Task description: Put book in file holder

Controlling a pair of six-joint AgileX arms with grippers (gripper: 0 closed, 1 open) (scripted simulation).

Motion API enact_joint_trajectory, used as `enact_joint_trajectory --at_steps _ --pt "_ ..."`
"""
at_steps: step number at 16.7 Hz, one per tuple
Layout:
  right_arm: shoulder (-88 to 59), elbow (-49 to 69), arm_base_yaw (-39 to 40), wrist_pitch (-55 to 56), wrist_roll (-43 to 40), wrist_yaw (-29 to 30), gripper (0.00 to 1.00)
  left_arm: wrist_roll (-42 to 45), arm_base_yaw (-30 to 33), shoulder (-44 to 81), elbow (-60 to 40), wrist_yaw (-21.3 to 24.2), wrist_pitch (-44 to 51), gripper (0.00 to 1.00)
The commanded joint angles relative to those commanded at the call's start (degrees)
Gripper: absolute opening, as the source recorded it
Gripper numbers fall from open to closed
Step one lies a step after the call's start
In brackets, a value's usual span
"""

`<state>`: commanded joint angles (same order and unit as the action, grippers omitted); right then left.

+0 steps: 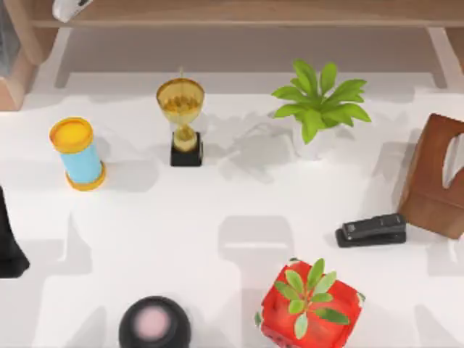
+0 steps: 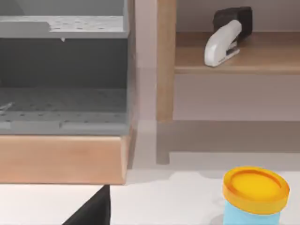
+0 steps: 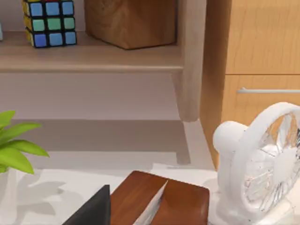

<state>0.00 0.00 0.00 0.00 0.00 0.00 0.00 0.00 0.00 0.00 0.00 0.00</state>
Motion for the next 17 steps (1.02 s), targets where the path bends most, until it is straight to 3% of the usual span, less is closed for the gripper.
enact_joint_trajectory --at_steps 4,8,17 --pt "0.0 0.0 0.0 0.0 0.0 0.0 1.0 0.0 0.5 1.7 -1.7 -0.5 0.1 1.0" --pt "0.0 0.0 0.0 0.0 0.0 0.0 1.0 0.1 3.6 11.8 -12.3 -3.3 0.8 1.0" --pt "0.0 0.0 0.0 0.0 0.0 0.0 1.0 0.5 16.7 56.2 -60.0 -15.6 3.9 1.0"
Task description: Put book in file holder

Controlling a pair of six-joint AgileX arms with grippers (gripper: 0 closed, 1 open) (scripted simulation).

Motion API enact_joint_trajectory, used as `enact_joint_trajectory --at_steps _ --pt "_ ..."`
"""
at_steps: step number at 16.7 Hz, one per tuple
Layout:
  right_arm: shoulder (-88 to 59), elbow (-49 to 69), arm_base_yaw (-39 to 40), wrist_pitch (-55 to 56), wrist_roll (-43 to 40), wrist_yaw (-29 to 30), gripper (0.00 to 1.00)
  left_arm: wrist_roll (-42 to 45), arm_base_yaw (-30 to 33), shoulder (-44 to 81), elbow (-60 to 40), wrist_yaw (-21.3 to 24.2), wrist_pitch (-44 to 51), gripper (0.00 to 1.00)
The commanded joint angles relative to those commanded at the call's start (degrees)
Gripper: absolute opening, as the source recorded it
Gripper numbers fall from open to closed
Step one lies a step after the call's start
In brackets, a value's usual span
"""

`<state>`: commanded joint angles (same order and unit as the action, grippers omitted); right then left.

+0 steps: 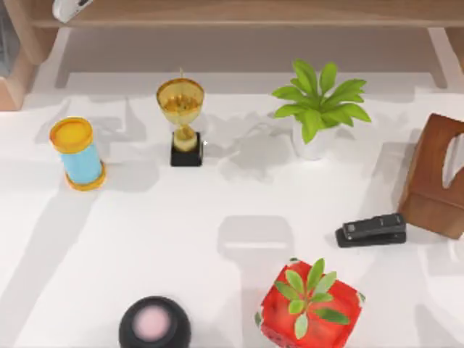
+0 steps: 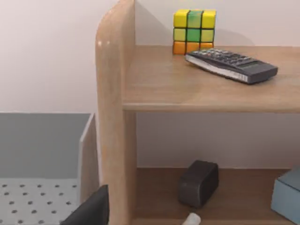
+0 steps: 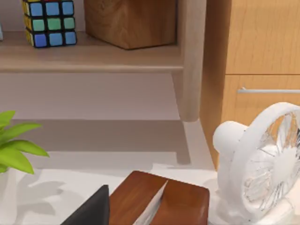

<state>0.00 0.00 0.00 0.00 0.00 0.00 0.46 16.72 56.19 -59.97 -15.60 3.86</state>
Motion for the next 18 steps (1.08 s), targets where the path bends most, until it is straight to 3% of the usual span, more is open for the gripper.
enact_joint_trajectory --at_steps 10,14,18 --pt "0.0 0.0 0.0 0.0 0.0 0.0 1.0 0.2 14.3 50.2 -54.6 -13.3 3.3 1.0" --pt "0.0 0.0 0.0 0.0 0.0 0.0 1.0 0.2 17.3 60.7 -66.3 -16.1 4.2 1.0" --pt "0.0 0.0 0.0 0.0 0.0 0.0 1.0 0.2 18.0 63.0 -68.8 -16.7 4.4 1.0"
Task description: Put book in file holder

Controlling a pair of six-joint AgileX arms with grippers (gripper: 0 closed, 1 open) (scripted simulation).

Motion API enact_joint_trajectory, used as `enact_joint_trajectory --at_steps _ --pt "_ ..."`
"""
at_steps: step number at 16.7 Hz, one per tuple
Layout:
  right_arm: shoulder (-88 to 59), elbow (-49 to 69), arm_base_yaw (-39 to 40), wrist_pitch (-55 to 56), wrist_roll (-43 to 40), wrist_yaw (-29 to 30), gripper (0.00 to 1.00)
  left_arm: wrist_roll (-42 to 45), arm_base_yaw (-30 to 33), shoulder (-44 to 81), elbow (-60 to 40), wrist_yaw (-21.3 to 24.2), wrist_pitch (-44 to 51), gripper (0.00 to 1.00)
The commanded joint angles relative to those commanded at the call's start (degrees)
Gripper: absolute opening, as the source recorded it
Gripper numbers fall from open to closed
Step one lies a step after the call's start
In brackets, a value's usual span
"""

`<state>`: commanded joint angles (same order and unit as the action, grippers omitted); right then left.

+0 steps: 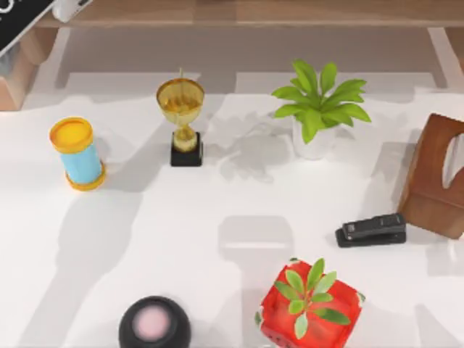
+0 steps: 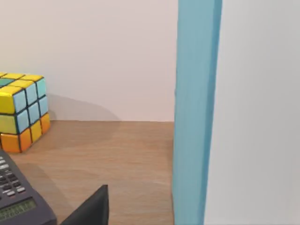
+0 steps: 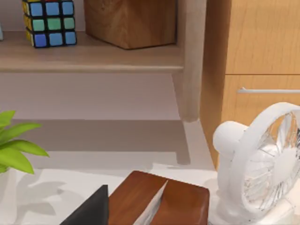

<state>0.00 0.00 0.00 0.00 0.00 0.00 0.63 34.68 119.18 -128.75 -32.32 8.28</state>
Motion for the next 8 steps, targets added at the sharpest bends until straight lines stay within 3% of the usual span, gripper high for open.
enact_joint_trajectory --at_steps 8 --pt "0.0 0.0 0.0 0.0 0.0 0.0 1.0 0.0 -0.7 3.1 -4.9 0.7 1.9 1.0"
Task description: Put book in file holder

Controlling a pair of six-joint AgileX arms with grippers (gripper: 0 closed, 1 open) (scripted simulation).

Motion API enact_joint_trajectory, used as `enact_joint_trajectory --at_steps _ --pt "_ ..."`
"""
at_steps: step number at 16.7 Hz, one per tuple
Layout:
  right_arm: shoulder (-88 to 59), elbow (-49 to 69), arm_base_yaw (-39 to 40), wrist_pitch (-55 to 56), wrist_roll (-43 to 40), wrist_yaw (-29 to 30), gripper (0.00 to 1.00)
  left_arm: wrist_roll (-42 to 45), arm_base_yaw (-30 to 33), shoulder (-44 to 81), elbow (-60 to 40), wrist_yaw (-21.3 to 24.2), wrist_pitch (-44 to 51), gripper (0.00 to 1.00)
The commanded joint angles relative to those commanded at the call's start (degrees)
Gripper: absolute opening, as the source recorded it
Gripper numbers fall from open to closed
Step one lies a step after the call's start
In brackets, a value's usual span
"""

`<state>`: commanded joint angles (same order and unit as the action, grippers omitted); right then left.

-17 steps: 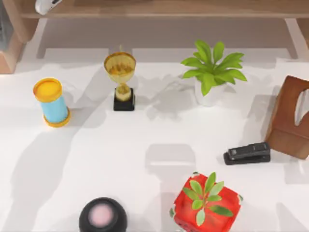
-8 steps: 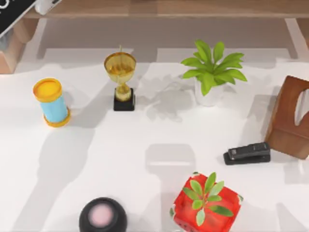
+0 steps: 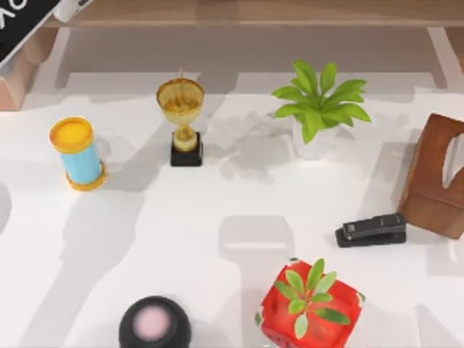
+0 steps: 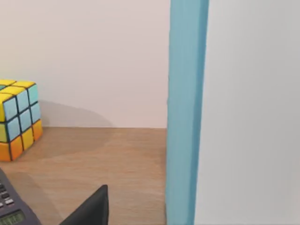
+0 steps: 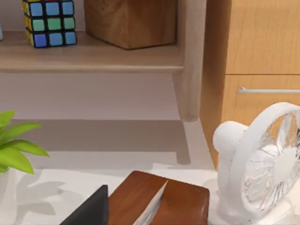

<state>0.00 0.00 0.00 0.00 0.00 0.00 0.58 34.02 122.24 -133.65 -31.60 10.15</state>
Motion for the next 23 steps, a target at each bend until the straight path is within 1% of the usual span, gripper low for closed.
enact_joint_trajectory --at_steps 4,8,21,22,23 --pt "0.0 0.0 0.0 0.0 0.0 0.0 1.0 0.0 -0.6 3.1 -5.0 0.6 2.0 1.0" --pt "0.0 0.0 0.0 0.0 0.0 0.0 1.0 -0.1 -0.6 3.2 -5.3 0.7 2.1 1.0" --pt "0.0 0.0 0.0 0.0 0.0 0.0 1.0 -0.1 -0.6 3.2 -5.3 0.7 2.1 0.02" --pt "0.0 0.0 0.0 0.0 0.0 0.0 1.0 -0.1 -0.6 3.2 -5.3 0.7 2.1 0.0" --pt "0.0 0.0 0.0 0.0 0.0 0.0 1.0 -0.1 -0.6 3.2 -5.3 0.7 2.1 0.0"
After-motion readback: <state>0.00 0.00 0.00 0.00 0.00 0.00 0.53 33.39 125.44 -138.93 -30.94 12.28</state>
